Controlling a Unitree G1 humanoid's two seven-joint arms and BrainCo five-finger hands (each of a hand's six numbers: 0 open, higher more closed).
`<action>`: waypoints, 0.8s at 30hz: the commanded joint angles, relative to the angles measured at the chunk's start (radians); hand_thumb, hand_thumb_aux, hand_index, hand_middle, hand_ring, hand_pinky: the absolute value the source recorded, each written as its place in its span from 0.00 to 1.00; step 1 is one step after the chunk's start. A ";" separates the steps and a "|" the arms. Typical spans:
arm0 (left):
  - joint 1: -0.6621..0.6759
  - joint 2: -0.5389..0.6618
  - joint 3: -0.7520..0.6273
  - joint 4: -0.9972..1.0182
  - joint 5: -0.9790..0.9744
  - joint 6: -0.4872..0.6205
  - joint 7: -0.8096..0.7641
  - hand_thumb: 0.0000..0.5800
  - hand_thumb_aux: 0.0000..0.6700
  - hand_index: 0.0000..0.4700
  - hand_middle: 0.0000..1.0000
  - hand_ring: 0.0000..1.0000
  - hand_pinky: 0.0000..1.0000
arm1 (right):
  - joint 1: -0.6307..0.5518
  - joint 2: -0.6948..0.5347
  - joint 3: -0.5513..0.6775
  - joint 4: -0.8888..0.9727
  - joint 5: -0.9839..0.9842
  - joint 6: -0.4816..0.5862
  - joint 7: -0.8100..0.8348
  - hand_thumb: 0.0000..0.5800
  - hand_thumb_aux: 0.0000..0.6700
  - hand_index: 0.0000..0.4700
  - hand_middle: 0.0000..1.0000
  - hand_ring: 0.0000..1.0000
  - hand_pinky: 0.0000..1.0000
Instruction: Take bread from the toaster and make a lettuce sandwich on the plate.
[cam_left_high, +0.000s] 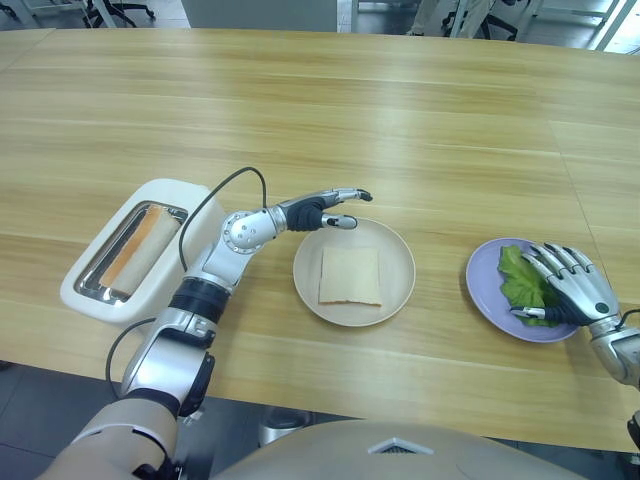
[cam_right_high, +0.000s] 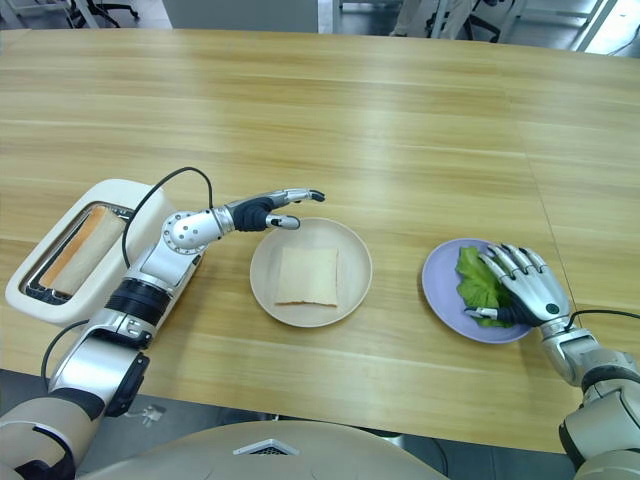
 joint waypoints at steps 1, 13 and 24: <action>-0.003 0.008 0.002 0.007 0.009 0.001 0.006 0.00 0.00 0.00 0.00 0.00 0.00 | 0.010 0.007 0.022 0.007 0.024 -0.014 0.007 0.99 0.88 0.86 0.00 0.00 0.00; -0.013 -0.006 0.020 0.022 -0.020 0.005 0.022 0.00 0.00 0.00 0.00 0.00 0.00 | 0.009 0.006 0.028 0.002 0.084 -0.079 0.011 1.00 1.00 0.98 0.00 0.00 0.00; -0.019 -0.006 0.024 0.033 -0.020 -0.004 0.037 0.00 0.00 0.00 0.00 0.00 0.00 | -0.003 0.007 0.031 -0.010 0.109 -0.098 -0.006 1.00 1.00 0.98 0.00 0.00 0.00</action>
